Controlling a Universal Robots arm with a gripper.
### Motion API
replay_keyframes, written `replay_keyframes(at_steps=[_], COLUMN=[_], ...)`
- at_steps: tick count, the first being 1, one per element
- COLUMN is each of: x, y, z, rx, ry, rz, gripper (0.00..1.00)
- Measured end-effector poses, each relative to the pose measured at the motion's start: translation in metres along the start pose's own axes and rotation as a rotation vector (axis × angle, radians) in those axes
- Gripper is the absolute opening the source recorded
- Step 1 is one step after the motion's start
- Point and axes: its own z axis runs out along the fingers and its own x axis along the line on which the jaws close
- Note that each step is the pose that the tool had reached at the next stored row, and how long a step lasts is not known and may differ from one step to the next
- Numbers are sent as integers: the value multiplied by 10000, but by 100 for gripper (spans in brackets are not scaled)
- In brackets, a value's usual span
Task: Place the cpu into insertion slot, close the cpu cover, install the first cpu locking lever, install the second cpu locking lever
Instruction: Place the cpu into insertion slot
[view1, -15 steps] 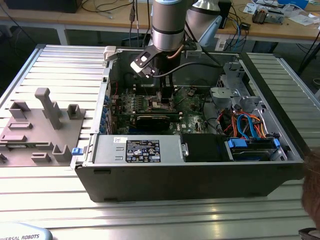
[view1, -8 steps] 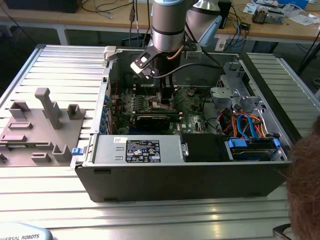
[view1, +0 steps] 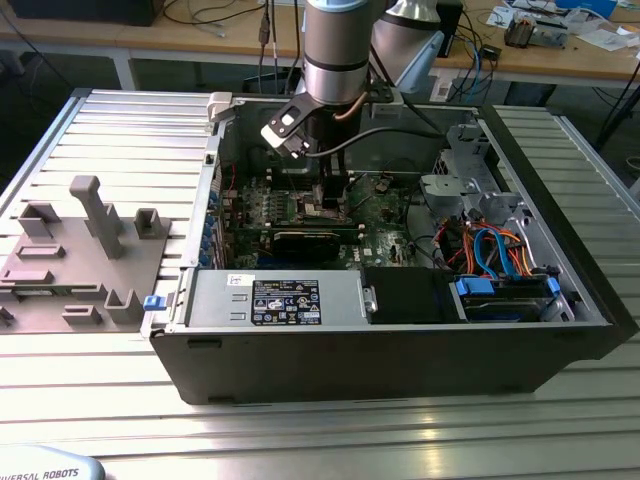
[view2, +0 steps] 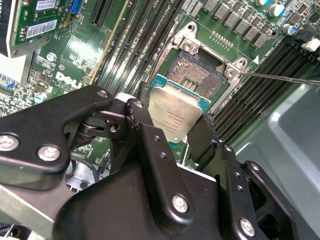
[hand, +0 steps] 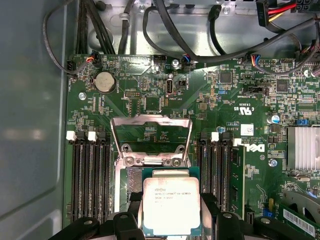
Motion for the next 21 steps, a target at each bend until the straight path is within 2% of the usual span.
replay_keyframes(at_steps=[7,21], x=[1,1], y=[-38,-45], z=[1,18], rx=[-1,0], ry=[1,1], rz=[1,1], gripper=[54,54])
